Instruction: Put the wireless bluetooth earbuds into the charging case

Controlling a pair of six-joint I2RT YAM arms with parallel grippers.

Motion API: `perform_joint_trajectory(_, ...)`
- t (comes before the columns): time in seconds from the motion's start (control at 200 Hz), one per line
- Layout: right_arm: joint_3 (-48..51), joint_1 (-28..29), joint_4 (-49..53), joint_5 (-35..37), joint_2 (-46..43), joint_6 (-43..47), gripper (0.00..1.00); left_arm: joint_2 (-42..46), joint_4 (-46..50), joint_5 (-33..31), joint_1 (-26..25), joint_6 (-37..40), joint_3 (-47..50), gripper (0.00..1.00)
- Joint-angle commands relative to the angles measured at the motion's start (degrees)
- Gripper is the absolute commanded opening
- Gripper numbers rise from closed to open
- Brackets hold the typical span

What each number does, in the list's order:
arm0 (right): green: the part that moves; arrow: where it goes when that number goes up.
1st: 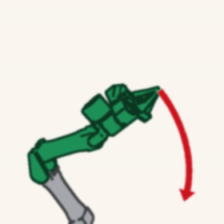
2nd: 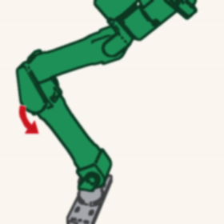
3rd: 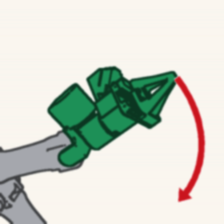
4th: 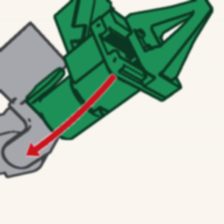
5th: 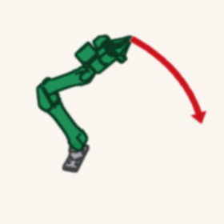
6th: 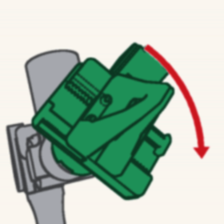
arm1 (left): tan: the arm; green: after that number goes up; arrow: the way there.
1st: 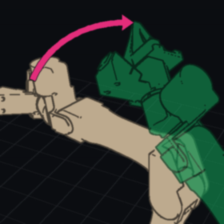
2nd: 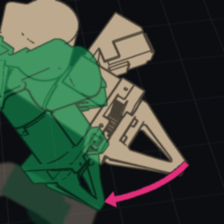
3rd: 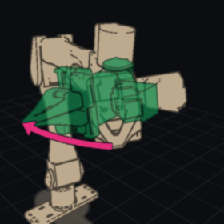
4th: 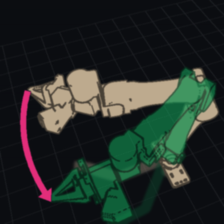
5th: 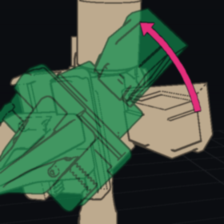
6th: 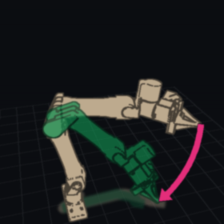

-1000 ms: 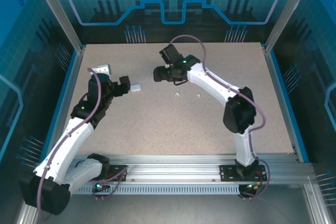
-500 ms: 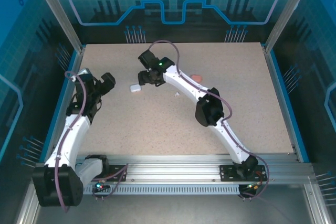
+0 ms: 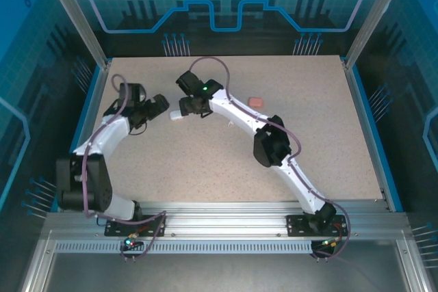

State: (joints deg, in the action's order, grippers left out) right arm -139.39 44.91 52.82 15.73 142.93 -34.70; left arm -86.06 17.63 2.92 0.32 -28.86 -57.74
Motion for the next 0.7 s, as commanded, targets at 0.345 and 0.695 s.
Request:
perform_joint_trajectory(0.345, 40.97, -10.01, -11.7, -1.64, -38.71, -2.11, 0.78, -25.24, 22.44, -9.23, -9.45, 9.39, -27.43, 0.99)
perform_joint_trajectory(0.695, 59.34, -15.4, -18.83, -6.48, -53.86, -3.1, 0.78, -34.82, 28.3, -12.14, -11.51, 7.29, -36.98, 0.97)
